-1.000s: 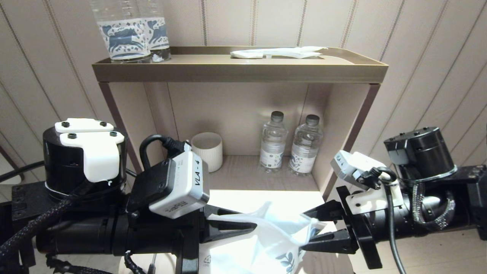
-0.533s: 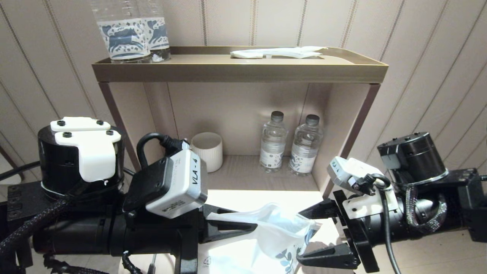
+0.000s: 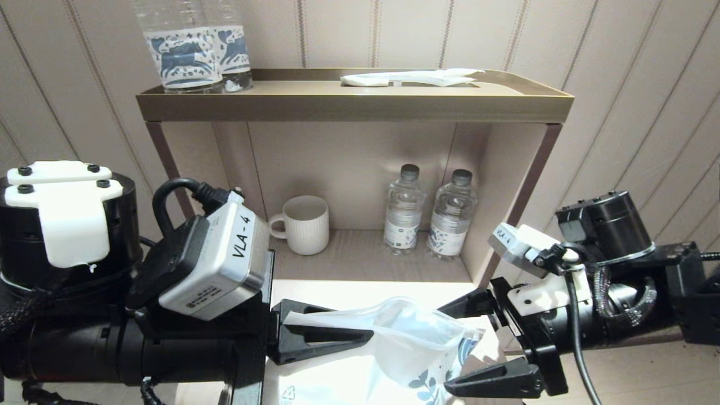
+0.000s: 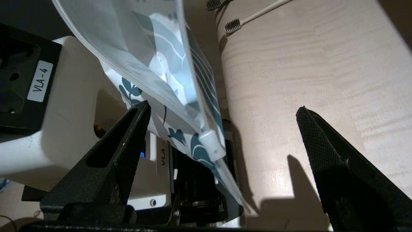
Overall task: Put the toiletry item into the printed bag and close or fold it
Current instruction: Hand it to the other hand
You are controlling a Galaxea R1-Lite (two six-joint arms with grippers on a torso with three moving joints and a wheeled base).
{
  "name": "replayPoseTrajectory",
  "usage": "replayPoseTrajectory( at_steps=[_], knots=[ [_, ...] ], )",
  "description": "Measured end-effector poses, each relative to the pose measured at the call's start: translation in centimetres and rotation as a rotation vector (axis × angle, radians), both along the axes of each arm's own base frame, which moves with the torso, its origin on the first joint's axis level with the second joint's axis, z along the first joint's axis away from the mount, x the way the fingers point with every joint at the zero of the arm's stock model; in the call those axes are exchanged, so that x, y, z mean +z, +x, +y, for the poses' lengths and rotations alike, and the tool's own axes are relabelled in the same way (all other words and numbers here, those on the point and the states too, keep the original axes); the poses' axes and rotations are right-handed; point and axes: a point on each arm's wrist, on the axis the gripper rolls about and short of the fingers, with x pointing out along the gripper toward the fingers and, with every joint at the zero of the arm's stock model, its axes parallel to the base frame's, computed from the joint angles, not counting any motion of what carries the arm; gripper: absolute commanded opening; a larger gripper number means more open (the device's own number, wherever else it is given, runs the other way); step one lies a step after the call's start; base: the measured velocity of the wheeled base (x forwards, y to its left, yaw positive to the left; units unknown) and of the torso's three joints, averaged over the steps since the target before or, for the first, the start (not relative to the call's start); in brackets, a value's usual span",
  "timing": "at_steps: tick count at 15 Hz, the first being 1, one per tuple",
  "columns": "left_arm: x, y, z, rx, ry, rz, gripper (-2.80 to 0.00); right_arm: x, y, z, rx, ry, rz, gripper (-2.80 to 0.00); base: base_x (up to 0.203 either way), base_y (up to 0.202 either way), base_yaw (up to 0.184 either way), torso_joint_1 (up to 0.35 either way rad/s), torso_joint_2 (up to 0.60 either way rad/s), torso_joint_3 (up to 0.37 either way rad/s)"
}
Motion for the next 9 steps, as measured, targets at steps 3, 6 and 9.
replayPoseTrajectory(
  at_steps=[3,6,9],
  knots=[
    [0.11,-0.17,0.08,-0.029,-0.017,0.048,-2.80,-0.04,0.52,0.34,0.025,0.016,0.016,0.00,0.000,0.000,0.000,0.000,0.00,0.000],
    [-0.04,-0.22,0.15,-0.027,-0.021,0.046,-2.80,-0.47,0.89,0.76,0.035,0.011,0.034,0.00,0.000,0.000,0.000,0.000,0.00,0.000],
    [-0.12,-0.16,0.13,-0.026,-0.020,0.048,-2.80,-0.68,0.82,0.82,0.045,0.013,0.044,0.00,0.000,0.000,0.000,0.000,0.00,0.000]
  ],
)
